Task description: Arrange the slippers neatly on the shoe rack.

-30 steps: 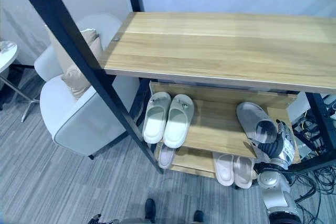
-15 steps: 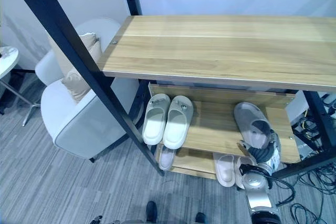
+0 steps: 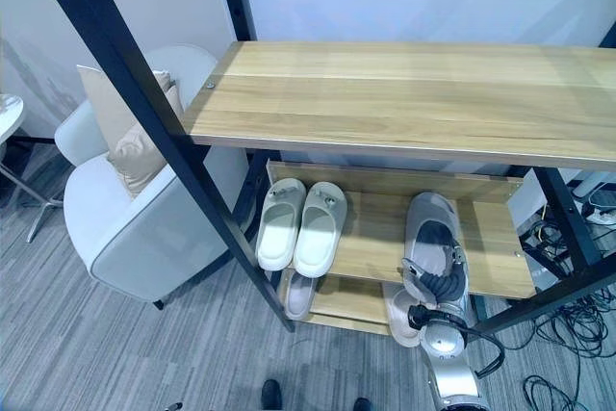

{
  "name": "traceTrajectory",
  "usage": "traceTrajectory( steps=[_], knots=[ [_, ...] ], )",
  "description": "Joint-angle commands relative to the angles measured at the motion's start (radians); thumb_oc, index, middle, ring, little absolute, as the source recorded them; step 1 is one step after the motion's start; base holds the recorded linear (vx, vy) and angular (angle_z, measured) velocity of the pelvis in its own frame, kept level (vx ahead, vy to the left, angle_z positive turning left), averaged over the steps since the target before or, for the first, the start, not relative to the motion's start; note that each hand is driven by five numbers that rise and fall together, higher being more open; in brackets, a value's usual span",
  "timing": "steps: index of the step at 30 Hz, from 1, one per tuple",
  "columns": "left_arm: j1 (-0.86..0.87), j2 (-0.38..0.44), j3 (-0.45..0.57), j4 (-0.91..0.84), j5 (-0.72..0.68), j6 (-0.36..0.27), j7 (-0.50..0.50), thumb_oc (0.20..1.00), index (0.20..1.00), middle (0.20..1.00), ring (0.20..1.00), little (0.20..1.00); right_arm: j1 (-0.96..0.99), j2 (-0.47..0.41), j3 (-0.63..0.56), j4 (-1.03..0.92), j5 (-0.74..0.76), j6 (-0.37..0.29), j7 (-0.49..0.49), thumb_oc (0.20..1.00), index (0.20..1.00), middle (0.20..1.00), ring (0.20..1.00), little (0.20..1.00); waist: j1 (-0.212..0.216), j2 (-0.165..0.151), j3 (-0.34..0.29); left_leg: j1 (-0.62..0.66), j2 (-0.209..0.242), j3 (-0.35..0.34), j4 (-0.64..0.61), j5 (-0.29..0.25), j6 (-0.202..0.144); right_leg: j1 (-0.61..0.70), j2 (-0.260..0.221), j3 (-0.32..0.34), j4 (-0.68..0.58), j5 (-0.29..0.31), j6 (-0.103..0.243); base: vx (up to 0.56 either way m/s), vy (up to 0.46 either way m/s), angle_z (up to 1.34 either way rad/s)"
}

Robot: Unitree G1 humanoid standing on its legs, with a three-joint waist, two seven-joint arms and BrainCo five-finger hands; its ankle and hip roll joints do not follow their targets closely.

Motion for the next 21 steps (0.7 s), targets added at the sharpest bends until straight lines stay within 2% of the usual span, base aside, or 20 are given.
traceTrajectory(
  steps=[1, 6, 12, 19, 20, 21],
  knots=[
    [-0.028, -0.037, -0.009, 0.071, 0.040, -0.011, 0.009, 1.000, 1.000, 1.000, 1.000, 1.000, -0.041, -0.086, -0.051, -0.077, -0.214, -0.033, -0.061, 1.000, 1.000, 1.000, 1.000, 1.000, 0.026, -0.025, 0.037, 0.041, 0.019, -0.039, 0.012, -0.127, -0.026, -0.009, -0.022, -0.007, 0.047, -0.031, 0.019, 0.00, 0.000, 0.00],
    [-0.034, -0.037, -0.019, 0.054, 0.063, -0.026, 0.006, 1.000, 1.000, 1.000, 1.000, 1.000, -0.076, -0.196, -0.095, 0.006, -0.400, 0.032, -0.146, 1.000, 1.000, 1.000, 1.000, 1.000, 0.035, -0.026, 0.042, 0.035, 0.019, -0.043, 0.012, -0.126, -0.025, -0.013, -0.021, -0.007, 0.044, -0.031, 0.019, 0.00, 0.000, 0.00],
    [-0.041, -0.024, -0.029, 0.057, 0.077, -0.034, -0.001, 1.000, 1.000, 1.000, 1.000, 1.000, -0.148, -0.274, -0.070, 0.136, -0.462, 0.065, -0.161, 1.000, 1.000, 1.000, 1.000, 1.000, 0.052, -0.027, 0.049, 0.018, 0.019, -0.052, 0.012, -0.120, -0.027, -0.019, -0.021, -0.022, 0.041, -0.030, 0.017, 0.00, -0.009, 0.02],
    [-0.045, -0.013, -0.055, 0.061, 0.083, -0.040, -0.004, 1.000, 1.000, 1.000, 1.000, 1.000, -0.253, -0.316, -0.020, 0.284, -0.388, 0.060, -0.143, 1.000, 1.000, 1.000, 1.000, 1.000, 0.068, -0.024, 0.051, -0.005, 0.011, -0.066, 0.012, -0.110, -0.032, -0.024, -0.024, -0.047, 0.033, -0.022, 0.018, 0.00, -0.020, 0.13],
    [-0.048, -0.001, -0.067, 0.057, 0.082, -0.044, -0.002, 1.000, 1.000, 1.000, 1.000, 1.000, -0.302, -0.352, 0.006, 0.353, -0.368, 0.059, -0.140, 1.000, 1.000, 1.000, 1.000, 1.000, 0.078, -0.020, 0.055, -0.016, 0.007, -0.072, 0.012, -0.103, -0.033, -0.029, -0.027, -0.055, 0.031, -0.019, 0.019, 0.00, 0.004, 0.07],
    [-0.049, -0.002, -0.067, 0.057, 0.082, -0.044, -0.002, 1.000, 1.000, 1.000, 1.000, 1.000, -0.304, -0.353, 0.007, 0.354, -0.367, 0.058, -0.140, 1.000, 1.000, 1.000, 1.000, 1.000, 0.077, -0.020, 0.055, -0.016, 0.007, -0.072, 0.012, -0.102, -0.033, -0.030, -0.027, -0.055, 0.031, -0.019, 0.019, -0.01, 0.009, 0.17]
  ],
)
